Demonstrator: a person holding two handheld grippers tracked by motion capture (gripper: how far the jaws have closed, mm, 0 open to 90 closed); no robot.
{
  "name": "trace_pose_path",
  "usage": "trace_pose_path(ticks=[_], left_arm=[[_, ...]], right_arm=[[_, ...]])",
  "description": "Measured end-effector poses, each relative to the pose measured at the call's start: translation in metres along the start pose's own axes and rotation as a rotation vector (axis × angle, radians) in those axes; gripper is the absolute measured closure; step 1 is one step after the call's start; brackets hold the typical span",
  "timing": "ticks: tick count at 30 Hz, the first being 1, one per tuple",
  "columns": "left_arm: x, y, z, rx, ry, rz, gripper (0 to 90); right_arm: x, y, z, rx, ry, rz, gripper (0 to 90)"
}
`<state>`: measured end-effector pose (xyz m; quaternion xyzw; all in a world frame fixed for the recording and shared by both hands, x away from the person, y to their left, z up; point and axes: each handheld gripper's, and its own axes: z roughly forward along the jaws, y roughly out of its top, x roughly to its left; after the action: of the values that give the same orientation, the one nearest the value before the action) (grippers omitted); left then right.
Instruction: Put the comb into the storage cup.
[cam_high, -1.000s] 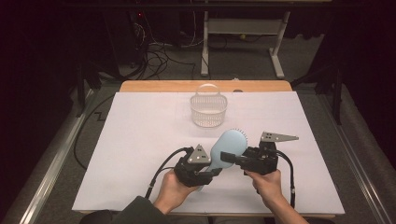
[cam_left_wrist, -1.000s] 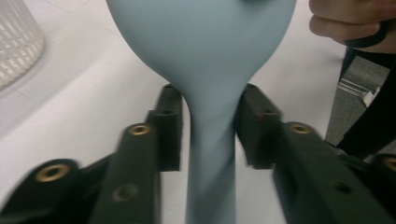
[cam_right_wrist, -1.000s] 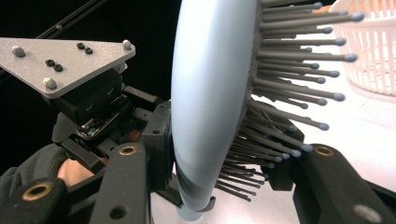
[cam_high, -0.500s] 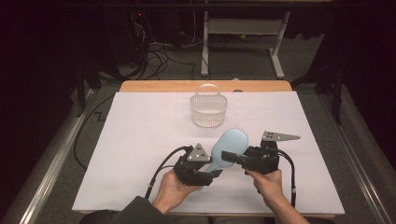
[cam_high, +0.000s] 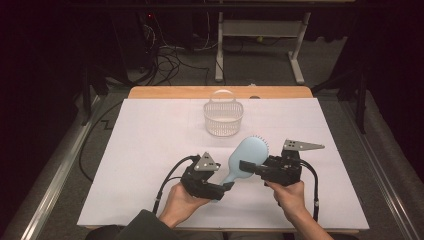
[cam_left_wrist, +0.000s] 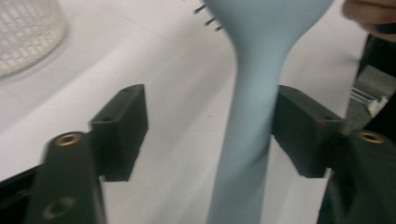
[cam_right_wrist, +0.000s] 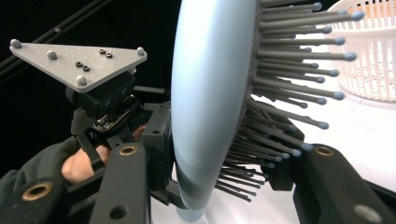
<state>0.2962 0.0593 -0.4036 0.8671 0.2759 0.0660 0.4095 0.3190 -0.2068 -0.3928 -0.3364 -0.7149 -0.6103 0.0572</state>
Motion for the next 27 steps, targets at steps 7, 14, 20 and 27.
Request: trace_pose_path(ticks=[7, 14, 20, 27], left_arm=[[0.004, -0.005, -0.004, 0.0, 0.024, -0.005, 18.5], [0.025, -0.02, -0.017, -0.009, 0.041, -0.071, 12.5], [0.04, -0.031, -0.031, -0.017, 0.074, -0.114, 5.7], [0.056, -0.043, -0.043, -0.041, 0.114, -0.157, 0.0]], right_arm=[[0.001, 0.003, 0.001, 0.01, -0.01, -0.013, 53.9], [-0.004, 0.008, -0.002, 0.008, -0.033, -0.008, 54.0], [-0.008, 0.015, -0.005, 0.006, -0.058, -0.015, 54.0], [-0.011, 0.03, -0.011, -0.003, -0.094, -0.026, 53.9]])
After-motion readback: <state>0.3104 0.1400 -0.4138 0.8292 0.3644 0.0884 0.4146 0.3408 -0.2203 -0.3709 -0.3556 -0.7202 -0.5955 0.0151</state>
